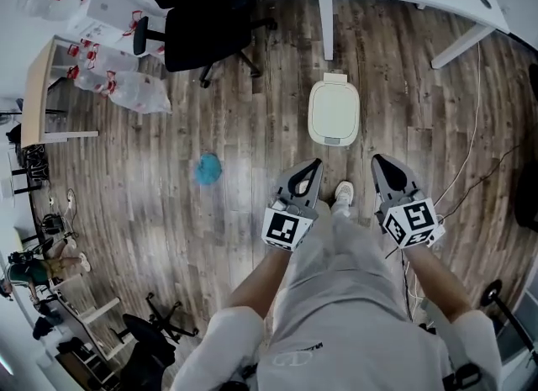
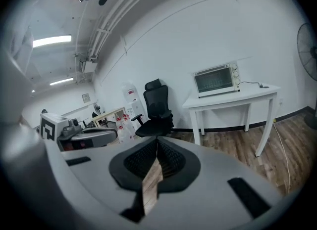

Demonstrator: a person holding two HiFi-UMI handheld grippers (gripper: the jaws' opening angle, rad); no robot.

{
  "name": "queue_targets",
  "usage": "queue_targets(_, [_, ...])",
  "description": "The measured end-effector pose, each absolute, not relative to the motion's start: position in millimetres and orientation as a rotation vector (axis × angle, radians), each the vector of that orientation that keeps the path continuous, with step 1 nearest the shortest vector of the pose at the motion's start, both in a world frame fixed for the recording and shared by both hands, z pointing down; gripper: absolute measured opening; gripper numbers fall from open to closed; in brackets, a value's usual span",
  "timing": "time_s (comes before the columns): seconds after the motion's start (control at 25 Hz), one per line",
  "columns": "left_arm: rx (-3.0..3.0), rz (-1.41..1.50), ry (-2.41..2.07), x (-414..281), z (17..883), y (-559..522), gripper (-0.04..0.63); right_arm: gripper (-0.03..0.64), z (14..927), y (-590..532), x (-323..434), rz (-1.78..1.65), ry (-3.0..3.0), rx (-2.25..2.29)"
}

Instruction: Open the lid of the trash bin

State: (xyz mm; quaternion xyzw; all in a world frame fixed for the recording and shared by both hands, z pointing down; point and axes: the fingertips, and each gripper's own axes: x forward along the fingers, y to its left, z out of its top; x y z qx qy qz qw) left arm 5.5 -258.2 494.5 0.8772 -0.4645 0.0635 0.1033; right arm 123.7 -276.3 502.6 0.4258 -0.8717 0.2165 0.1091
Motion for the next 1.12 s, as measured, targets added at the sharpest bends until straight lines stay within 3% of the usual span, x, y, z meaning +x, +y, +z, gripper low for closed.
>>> queue_targets(0.44, [2.489,0.25,-1.297,14.6,672.0,-324.9,-0.002,0.017,657.0,-338.2,88.5,0.761,-2.458,1.218])
queue_targets(0.84, [2.344,0.468,-1.224,23.2,854.5,-350.1,-0.003,0.017,833.5,-350.4,73.1,0.938,-2.281,1.185])
queue_targets(1.12, [2.24,0.638,-1.17,37.3,946.2,-341.1,-0.003,0.017,901.8,-338.9,79.0,1.026,-2.203,1.213])
